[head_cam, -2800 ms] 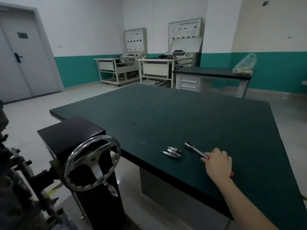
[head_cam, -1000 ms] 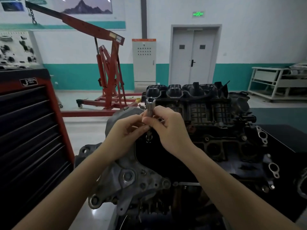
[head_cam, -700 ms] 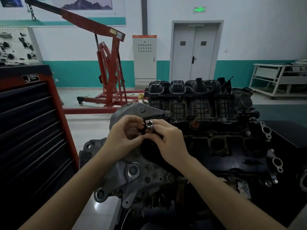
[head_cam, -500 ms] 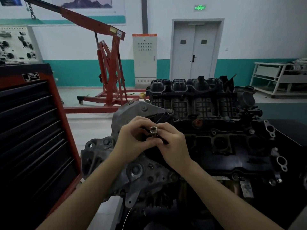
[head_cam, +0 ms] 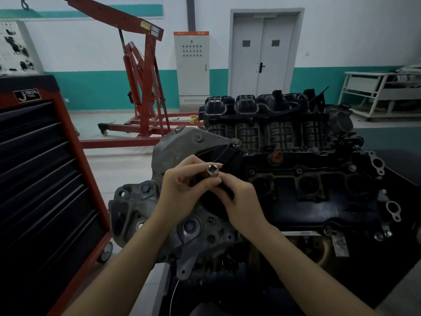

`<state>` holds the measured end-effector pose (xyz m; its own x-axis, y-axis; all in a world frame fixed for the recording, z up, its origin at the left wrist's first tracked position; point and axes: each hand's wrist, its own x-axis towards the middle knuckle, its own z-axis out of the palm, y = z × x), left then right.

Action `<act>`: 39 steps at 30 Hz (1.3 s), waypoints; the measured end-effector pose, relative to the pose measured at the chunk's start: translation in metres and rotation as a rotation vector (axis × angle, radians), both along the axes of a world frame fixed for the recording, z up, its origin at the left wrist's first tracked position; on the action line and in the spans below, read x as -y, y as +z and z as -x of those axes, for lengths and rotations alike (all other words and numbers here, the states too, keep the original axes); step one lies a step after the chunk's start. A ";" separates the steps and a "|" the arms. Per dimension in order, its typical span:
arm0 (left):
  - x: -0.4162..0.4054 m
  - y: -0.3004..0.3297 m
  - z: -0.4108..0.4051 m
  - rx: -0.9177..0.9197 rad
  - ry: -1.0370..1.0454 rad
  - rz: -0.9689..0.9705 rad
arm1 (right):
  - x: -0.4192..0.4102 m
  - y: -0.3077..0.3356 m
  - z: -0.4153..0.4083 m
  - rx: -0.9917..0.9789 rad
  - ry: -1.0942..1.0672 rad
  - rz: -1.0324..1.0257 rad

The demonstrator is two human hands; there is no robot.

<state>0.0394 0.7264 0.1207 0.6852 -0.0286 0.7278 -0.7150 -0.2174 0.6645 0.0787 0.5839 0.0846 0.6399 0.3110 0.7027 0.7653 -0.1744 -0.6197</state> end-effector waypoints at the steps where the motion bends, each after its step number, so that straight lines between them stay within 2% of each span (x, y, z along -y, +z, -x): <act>1: 0.000 0.000 0.000 -0.005 -0.005 -0.009 | -0.002 -0.001 0.000 -0.026 -0.016 -0.058; 4: 0.001 0.000 -0.002 -0.007 0.033 -0.064 | -0.009 -0.004 -0.001 -0.055 -0.066 -0.211; 7: 0.004 -0.004 -0.003 0.073 0.151 -0.151 | -0.015 -0.006 -0.001 -0.038 -0.115 -0.267; 10: 0.003 -0.007 -0.004 0.033 0.144 -0.043 | -0.014 -0.009 -0.004 0.027 -0.117 -0.220; 13: 0.003 -0.006 -0.004 -0.024 0.062 0.065 | -0.008 -0.014 -0.007 0.107 -0.076 -0.081; 15: 0.003 -0.006 -0.004 -0.012 0.020 0.057 | -0.005 -0.015 -0.008 0.110 -0.074 -0.056; 18: 0.001 -0.005 -0.004 -0.011 -0.031 0.035 | -0.007 -0.014 -0.007 0.071 -0.071 -0.153; 21: 0.001 -0.005 -0.007 0.016 0.012 -0.042 | -0.008 -0.014 -0.007 0.103 -0.115 -0.199; 23: 0.003 -0.005 -0.006 -0.006 0.044 -0.012 | -0.008 -0.014 -0.008 0.086 -0.137 -0.220; 25: 0.003 -0.005 -0.005 -0.034 0.028 0.056 | -0.007 -0.015 -0.008 0.088 -0.138 -0.200; 29: 0.004 -0.004 -0.005 -0.054 -0.040 0.103 | -0.006 -0.016 -0.007 0.158 -0.134 -0.032; 33: 0.005 -0.004 -0.002 -0.063 -0.047 0.071 | -0.005 -0.016 -0.007 0.118 -0.149 -0.106; 36: 0.004 -0.004 -0.003 -0.009 0.016 -0.036 | -0.005 -0.015 -0.007 0.083 -0.160 -0.131; 39: 0.006 -0.004 -0.001 0.009 0.075 -0.039 | -0.005 -0.014 -0.005 0.056 -0.164 -0.157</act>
